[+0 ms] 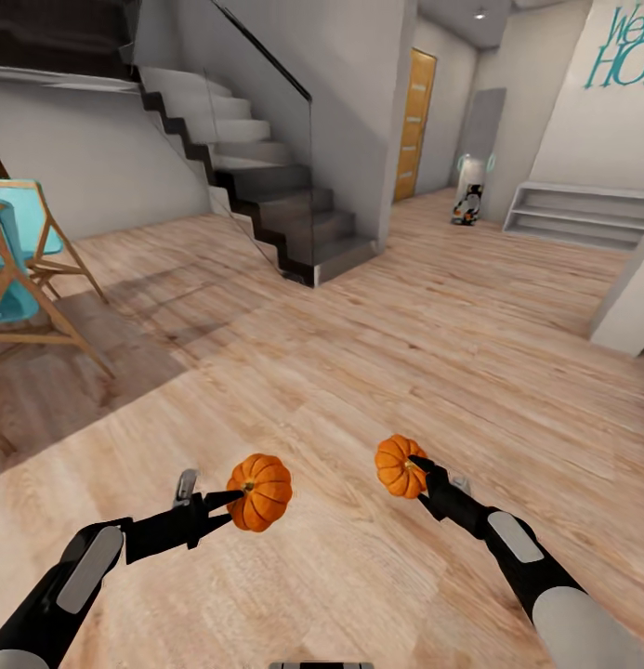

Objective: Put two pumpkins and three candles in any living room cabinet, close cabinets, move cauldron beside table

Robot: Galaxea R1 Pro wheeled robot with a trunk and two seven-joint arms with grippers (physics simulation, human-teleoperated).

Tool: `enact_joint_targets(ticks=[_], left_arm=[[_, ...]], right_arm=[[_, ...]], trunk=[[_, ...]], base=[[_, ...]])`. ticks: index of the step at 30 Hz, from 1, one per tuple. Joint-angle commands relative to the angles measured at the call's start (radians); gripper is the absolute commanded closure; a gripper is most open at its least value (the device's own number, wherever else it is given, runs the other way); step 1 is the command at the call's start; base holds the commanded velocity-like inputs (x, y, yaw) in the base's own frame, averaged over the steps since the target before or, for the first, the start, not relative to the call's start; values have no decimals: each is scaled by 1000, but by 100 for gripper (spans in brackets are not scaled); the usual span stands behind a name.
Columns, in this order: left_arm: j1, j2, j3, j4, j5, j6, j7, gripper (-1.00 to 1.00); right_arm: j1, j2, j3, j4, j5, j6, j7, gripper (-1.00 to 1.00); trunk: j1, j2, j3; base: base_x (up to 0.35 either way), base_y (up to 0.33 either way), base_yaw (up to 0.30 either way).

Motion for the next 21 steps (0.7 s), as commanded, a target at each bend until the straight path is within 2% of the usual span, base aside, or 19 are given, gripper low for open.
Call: enact_joint_targets(ticks=[1, 5, 6, 8, 10, 14, 21], left_arm=[[-1, 0, 2, 0, 11, 9, -4, 100], [-1, 1, 10, 0, 13, 8, -5, 100], [-1, 1, 17, 0, 30, 8, -5, 100], [-1, 6, 19, 0, 100, 7, -6, 100], [-1, 7, 18, 0, 118, 7, -5, 100], [0, 10, 16, 1, 127, 7, -4, 100], [1, 12, 16, 7, 123, 7, -4, 100]], right_arm=[[0, 0, -5, 0, -7, 8, 1, 100], [0, 0, -5, 0, -7, 8, -1, 100], [0, 0, -5, 0, -7, 8, -1, 100], [0, 0, -5, 0, -7, 8, -1, 100], [0, 0, -4, 0, -7, 8, -1, 100], [0, 0, -3, 0, -7, 8, -1, 100], [0, 0, -3, -1, -7, 7, -1, 100]], trunk=[[-1, 0, 3], [-1, 0, 7], [-1, 0, 7], [-1, 0, 7], [-1, 0, 7], [-1, 0, 7], [-1, 0, 7]], base=[[-41, 0, 289], [-11, 0, 290], [-2, 0, 291], [-1, 0, 291], [0, 0, 291], [0, 0, 291], [0, 0, 292]])
